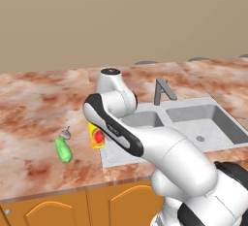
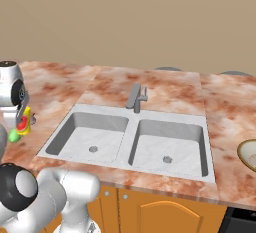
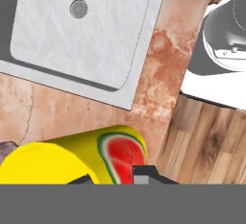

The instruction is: Remove the corn and garlic from the sink. Then move the bowl and cup from the counter to the sink for washing.

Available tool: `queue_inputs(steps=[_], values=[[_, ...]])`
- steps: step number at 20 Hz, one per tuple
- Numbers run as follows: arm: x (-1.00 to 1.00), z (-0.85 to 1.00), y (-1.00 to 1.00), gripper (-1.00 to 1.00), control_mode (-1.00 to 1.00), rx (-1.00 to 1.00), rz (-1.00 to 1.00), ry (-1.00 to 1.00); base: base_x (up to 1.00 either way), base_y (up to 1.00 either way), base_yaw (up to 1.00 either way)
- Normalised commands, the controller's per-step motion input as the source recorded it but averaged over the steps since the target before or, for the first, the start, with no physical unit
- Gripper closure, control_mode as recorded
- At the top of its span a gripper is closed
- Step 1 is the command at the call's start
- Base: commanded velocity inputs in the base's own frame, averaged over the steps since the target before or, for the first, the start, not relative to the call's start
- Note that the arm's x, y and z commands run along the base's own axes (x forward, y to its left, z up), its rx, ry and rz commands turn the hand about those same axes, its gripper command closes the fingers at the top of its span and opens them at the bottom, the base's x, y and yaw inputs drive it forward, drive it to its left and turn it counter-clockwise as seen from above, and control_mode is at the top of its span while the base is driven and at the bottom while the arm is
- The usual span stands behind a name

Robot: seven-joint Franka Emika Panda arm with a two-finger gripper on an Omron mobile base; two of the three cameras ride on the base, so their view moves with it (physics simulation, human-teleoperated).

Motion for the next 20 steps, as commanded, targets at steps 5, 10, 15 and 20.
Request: queue_inputs(steps=[5, 10, 15, 20], values=[[0.11, 0.0, -0.42, 1.0, -1.0, 0.0, 0.0, 0.0, 0.0, 0.0, 0.0], [0.07, 0.01, -0.4, 1.0, -1.0, 0.0, 0.0, 0.0, 0.0, 0.0, 0.0], [0.0, 0.0, -0.4, 1.0, -1.0, 0.0, 0.01, 0.0, 0.0, 0.0, 0.0], [0.0, 0.01, -0.39, 1.0, -1.0, 0.0, 0.01, 0.0, 0.0, 0.0, 0.0]])
